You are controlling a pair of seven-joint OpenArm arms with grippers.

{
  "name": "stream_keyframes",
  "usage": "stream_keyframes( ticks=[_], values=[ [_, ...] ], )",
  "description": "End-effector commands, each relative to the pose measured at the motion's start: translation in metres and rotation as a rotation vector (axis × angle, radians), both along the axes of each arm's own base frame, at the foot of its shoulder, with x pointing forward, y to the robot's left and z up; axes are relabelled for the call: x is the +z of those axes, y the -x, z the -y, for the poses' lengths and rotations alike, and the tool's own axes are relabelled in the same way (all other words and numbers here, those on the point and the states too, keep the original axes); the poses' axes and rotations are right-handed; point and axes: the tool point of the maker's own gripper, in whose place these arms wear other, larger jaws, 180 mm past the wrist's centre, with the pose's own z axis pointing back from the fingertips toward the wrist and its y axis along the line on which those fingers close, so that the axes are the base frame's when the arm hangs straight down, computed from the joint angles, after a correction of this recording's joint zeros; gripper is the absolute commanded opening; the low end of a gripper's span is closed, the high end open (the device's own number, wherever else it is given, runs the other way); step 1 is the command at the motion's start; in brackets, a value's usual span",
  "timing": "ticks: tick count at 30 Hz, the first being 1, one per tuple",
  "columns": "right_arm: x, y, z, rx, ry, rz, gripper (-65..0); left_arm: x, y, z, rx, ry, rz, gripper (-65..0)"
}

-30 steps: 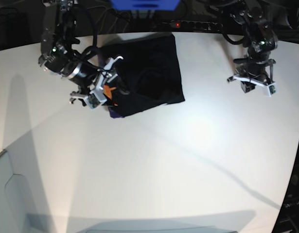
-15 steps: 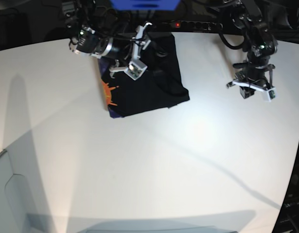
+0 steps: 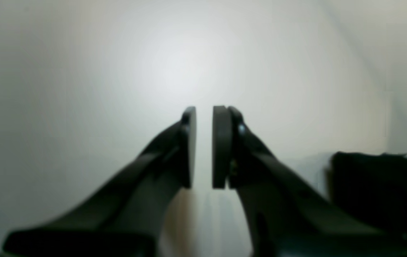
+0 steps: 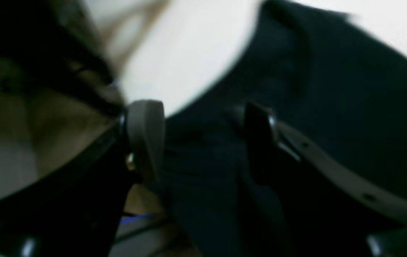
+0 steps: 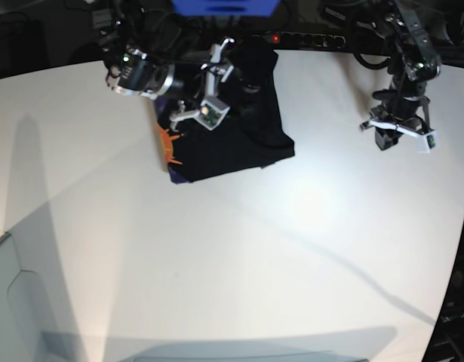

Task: Fold the T-shirt properly
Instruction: 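Fold the bundle over with the right gripper and release the left gripper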

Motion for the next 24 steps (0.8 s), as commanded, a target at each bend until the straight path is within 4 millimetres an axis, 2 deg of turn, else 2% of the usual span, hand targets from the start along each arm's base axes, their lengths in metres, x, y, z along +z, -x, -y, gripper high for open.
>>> stream_keyframes(
  ticks=[1,5,6,10,13,16,19,22,24],
  values=[
    [0.013,-0.006,-0.003,-0.011,-0.046,0.031,-28.7,0.014,-0.001,-0.017,0.025,-0.049,0.037,-56.4],
    [0.011,-0.016,0.003,-0.03,-0.034,0.04,-28.7,0.025,0.01,-0.048,0.108,-0.091,0.049,-55.8],
    [0.007,-0.016,0.003,-0.03,-0.033,0.026,-28.7,0.027,0.011,-0.052,0.121,-0.099,0.053,-53.9],
    [-0.001,-0.021,-0.01,-0.044,-0.065,-0.015,-28.7,0.031,0.016,-0.061,0.147,-0.109,0.058,-36.3],
    [-0.004,-0.03,-0.015,-0.05,-0.078,-0.021,-28.7,0.03,0.016,-0.057,0.148,-0.098,0.063,-29.5],
    [-0.005,-0.032,-0.017,-0.055,-0.093,-0.024,-28.7,0.024,0.022,-0.051,0.144,-0.08,0.045,-29.0],
    [-0.007,-0.029,-0.019,-0.047,-0.094,-0.031,-28.7,0.016,0.025,-0.032,0.152,-0.001,0.061,-28.9],
    [-0.011,-0.017,-0.033,0.006,-0.098,-0.051,-28.7,0.008,0.031,-0.021,0.167,0.051,0.056,-28.8],
    [-0.011,-0.016,-0.035,0.014,-0.099,-0.053,-28.7,0.003,0.028,-0.005,0.143,0.086,0.054,-28.8]
  ],
)
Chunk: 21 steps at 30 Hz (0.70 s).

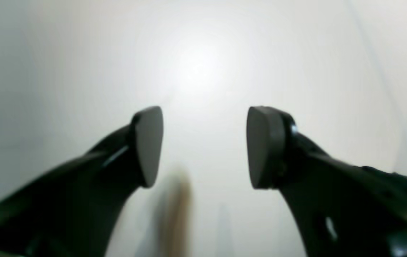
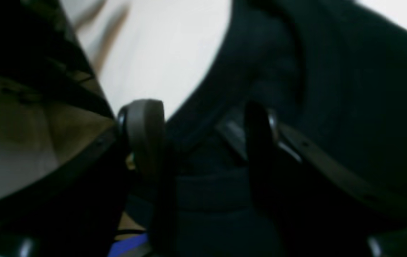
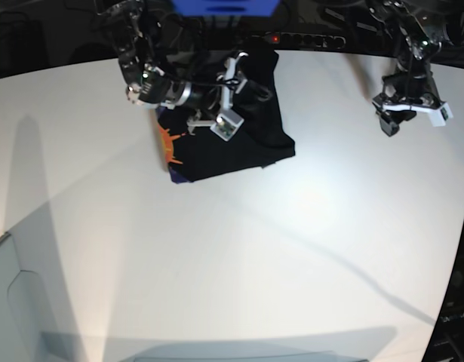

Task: Fold the T-shirt properly
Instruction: 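Fold the bundle over with the right gripper and release the left gripper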

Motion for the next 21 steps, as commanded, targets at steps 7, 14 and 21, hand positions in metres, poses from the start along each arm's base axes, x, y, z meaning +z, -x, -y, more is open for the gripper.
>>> stream_keyframes(
  ticks=[7,14,21],
  values=[
    [0.026,-0.03,0.031,-0.09,-0.046,0.129,-28.7,-0.004,-0.009,0.073,-0.194,0.08,0.001,-25.9],
    [0.048,-0.07,0.102,-0.274,0.034,0.25,-28.7,-0.011,-0.004,0.161,-0.391,0.248,-0.01,-20.8],
    [0.054,-0.094,0.158,-0.43,0.095,0.288,-28.6,-0.009,-0.001,0.205,-0.463,0.367,0.005,-20.8]
  ],
)
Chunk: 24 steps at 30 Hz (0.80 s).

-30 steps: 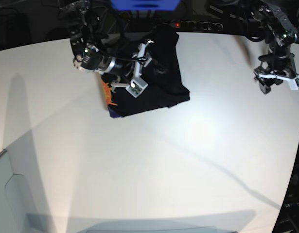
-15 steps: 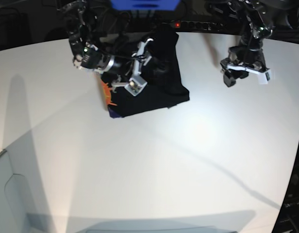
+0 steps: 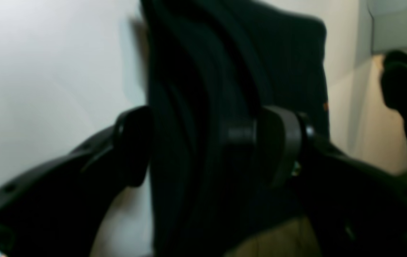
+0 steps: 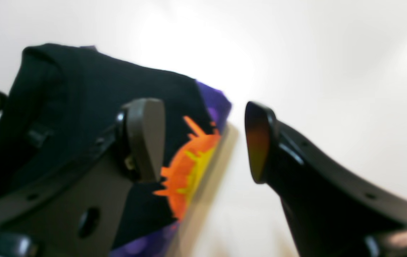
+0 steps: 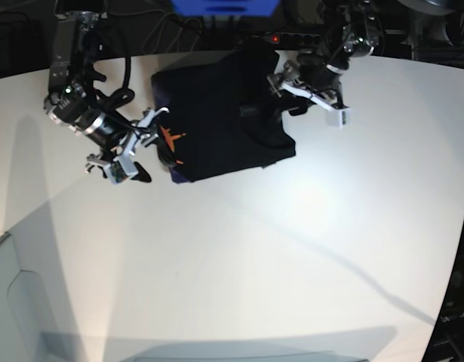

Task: Fold the T-shirt properly
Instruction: 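Fold the bundle over with the right gripper and release the left gripper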

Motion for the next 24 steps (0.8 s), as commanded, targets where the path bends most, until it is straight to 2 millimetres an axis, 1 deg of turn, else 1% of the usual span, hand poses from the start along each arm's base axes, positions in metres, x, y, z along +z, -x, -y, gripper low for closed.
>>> stream_keyframes(
  ticks=[1,7,13,18,19,21,22,24],
  values=[
    [0.012,-0.004,0.0,-0.001,-0.026,0.043,-28.6,0.006,-0.003,0.004,0.006,0.025,0.019,-20.8],
    [0.012,-0.004,0.002,-0.005,-0.022,0.042,-28.5,0.002,0.0,0.006,0.013,0.031,0.002,-20.8],
    [0.011,-0.004,0.001,-0.001,-0.024,0.042,-28.5,-0.032,0.011,0.006,0.029,0.049,-0.096,-20.8],
    [0.011,-0.004,0.002,-0.004,-0.023,0.042,-28.5,-0.047,0.017,0.005,0.033,0.053,-0.14,-21.8],
    [0.011,-0.004,0.002,-0.004,-0.023,0.042,-28.5,-0.05,0.018,0.004,0.033,0.053,-0.147,-23.4],
    [0.011,-0.004,0.002,-0.004,-0.023,0.041,-28.5,-0.052,0.017,0.004,0.031,0.053,-0.148,-29.4],
    [0.011,-0.004,0.002,-0.006,-0.021,0.041,-28.5,-0.053,0.014,0.005,0.03,0.055,-0.147,-33.6],
    [0.011,-0.003,0.002,-0.006,-0.021,0.039,-28.6,-0.058,0.011,0.005,0.026,0.06,-0.158,-44.1]
  ],
)
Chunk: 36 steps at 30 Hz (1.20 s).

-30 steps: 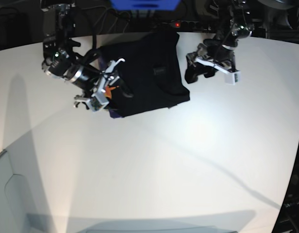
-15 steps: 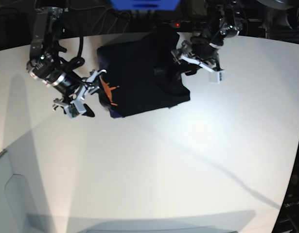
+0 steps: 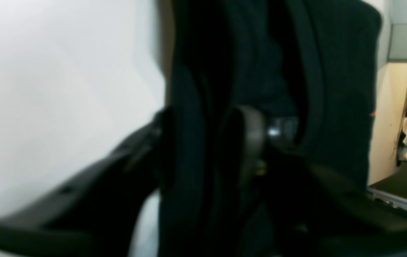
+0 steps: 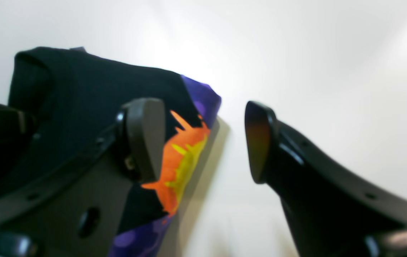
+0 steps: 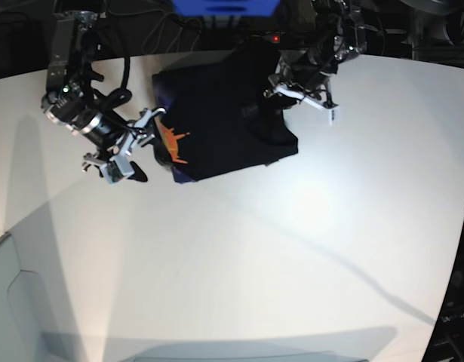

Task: Fold the T-shirt properly
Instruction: 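Fold the bundle over with the right gripper and release the left gripper, then press and smooth the folded bundle with the left gripper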

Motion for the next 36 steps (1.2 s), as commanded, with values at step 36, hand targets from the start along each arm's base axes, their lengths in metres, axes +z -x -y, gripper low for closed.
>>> stream_keyframes(
  ticks=[36],
  values=[
    [0.023,0.022,0.182,-0.527,0.123,0.06,-28.7,-0.024,-0.168,0.1,-1.162,-0.695,0.236,-64.9]
  ],
)
